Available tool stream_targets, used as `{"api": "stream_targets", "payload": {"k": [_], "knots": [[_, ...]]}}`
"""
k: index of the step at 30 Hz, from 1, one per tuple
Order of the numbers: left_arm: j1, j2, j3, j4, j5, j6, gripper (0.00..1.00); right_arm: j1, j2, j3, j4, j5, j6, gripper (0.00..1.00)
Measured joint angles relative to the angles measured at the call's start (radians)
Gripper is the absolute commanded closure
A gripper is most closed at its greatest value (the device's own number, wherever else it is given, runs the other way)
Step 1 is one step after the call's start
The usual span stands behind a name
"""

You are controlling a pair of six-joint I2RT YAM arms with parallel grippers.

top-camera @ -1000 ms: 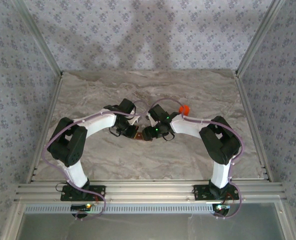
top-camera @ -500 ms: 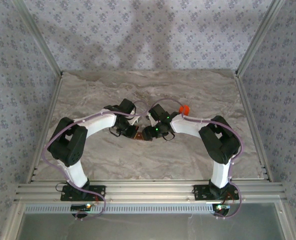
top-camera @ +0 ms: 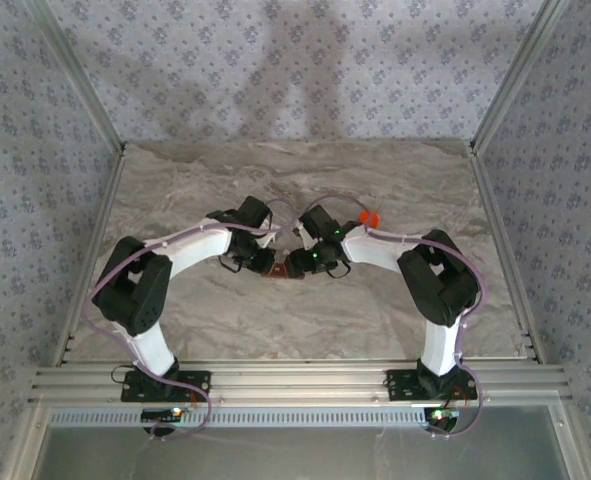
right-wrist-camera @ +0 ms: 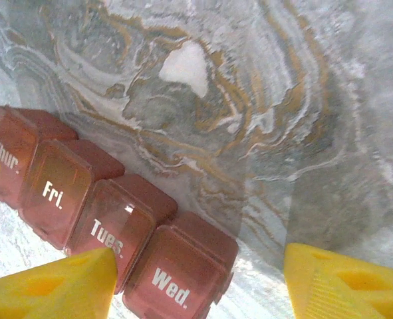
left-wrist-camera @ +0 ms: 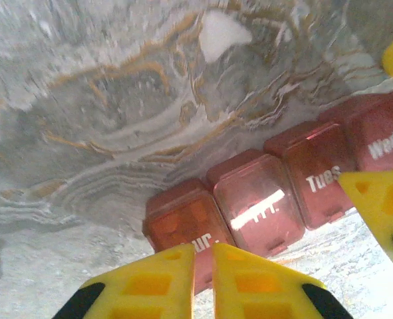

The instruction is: Sort the pills into containers

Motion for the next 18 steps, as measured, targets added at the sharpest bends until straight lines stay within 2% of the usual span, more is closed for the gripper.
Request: {"api": "stream_targets", "payload": {"k": [4, 5, 6, 7, 14, 15, 16, 18], "knots": [[0.007, -0.088, 0.000, 0.065, -0.042, -0.014, 0.62, -0.027, 0.000, 0.061, -0.031, -0.010, 0.000, 0.24], [0.011, -0.118, 0.000, 0.088, -0.053, -0.015, 0.50, -0.034, 0.000, 0.082, -0.035, -0.016, 0.000, 0.23], [0.018, -0.150, -0.001, 0.116, -0.063, -0.013, 0.30, -0.041, -0.003, 0.105, -0.038, -0.022, 0.000, 0.21], [0.025, -0.176, -0.005, 0.142, -0.072, -0.021, 0.03, -0.046, -0.008, 0.122, -0.039, -0.026, 0.000, 0.20], [0.125, -0.348, -0.056, 0.298, -0.121, -0.022, 0.02, -0.108, -0.147, 0.218, -0.068, -0.055, 0.000, 0.12], [0.141, -0.373, -0.071, 0.323, -0.137, -0.018, 0.02, -0.129, -0.183, 0.224, -0.069, -0.055, 0.000, 0.10], [0.155, -0.402, -0.092, 0.351, -0.151, -0.015, 0.02, -0.152, -0.220, 0.225, -0.069, -0.052, 0.001, 0.03], [0.183, -0.457, -0.135, 0.399, -0.176, -0.007, 0.02, -0.207, -0.295, 0.225, -0.071, -0.035, -0.006, 0.00]]}}
